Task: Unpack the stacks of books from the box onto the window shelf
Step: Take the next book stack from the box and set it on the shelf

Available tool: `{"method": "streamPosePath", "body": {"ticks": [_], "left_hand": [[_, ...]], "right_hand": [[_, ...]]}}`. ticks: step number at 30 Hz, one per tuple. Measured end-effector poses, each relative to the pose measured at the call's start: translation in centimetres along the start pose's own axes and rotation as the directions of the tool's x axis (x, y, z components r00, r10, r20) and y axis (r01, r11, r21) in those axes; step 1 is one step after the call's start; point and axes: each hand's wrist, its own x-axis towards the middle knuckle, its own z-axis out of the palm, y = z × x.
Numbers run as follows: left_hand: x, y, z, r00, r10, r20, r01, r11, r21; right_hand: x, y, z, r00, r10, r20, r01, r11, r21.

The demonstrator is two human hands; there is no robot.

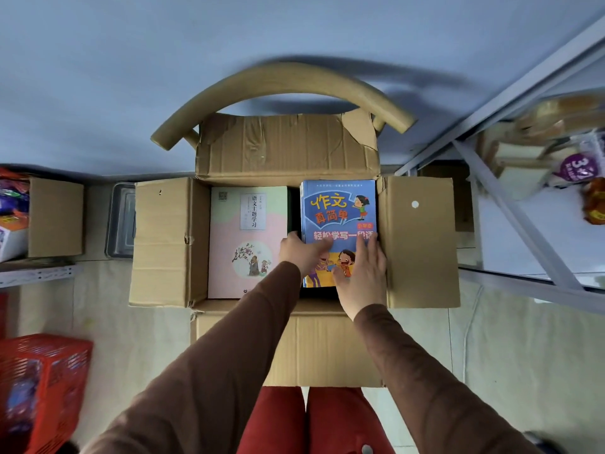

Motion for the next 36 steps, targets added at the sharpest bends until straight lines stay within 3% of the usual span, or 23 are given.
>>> {"method": "streamPosePath", "body": {"ticks": [5,10,14,17,21,28,36], "left_hand": [[-1.3,-0.2,0.5,0.994,-0.029,0.107,0.066,0.930,-0.363],[-3.2,0.0,-0.3,0.998,0.029,0.052,-0.006,0.917,-0.399],[-6.1,0.4,-4.2,0.995,0.025,0.094,0.022,0.883,-0.469],[-10.3,0.6,-8.3,0.997,0.034,0.066,0.005,0.854,-0.520],[-16.6,0.2,-14.6,0.995,0.092,-0.033,-0.092,0.771,-0.630],[-29.8,-5.3,-26.6,0.945,0.154,-0.289,-0.321,0.600,-0.732],[-47.8,-22.3,-38.4,0.815,0.074,-0.575,-0.561,0.348,-0.751]], "right_hand": [[-0.3,0.2,-0.3,1.000,-0.023,-0.006,0.023,0.995,0.093],[-0.6,0.1,-1.0,0.999,-0.050,0.013,0.046,0.972,0.229],[-0.2,-0.7,-2.4,0.987,0.043,0.154,-0.111,0.879,0.464],[-1.4,-3.0,-3.7,0.923,-0.023,0.384,-0.238,0.750,0.617],[-4.9,-8.1,-5.3,0.815,-0.228,0.533,-0.266,0.670,0.693],[-16.2,-21.2,-5.4,0.675,-0.538,0.506,-0.068,0.637,0.768],[-40.2,-31.6,1.8,0.444,-0.714,0.541,0.060,0.627,0.777]]}}
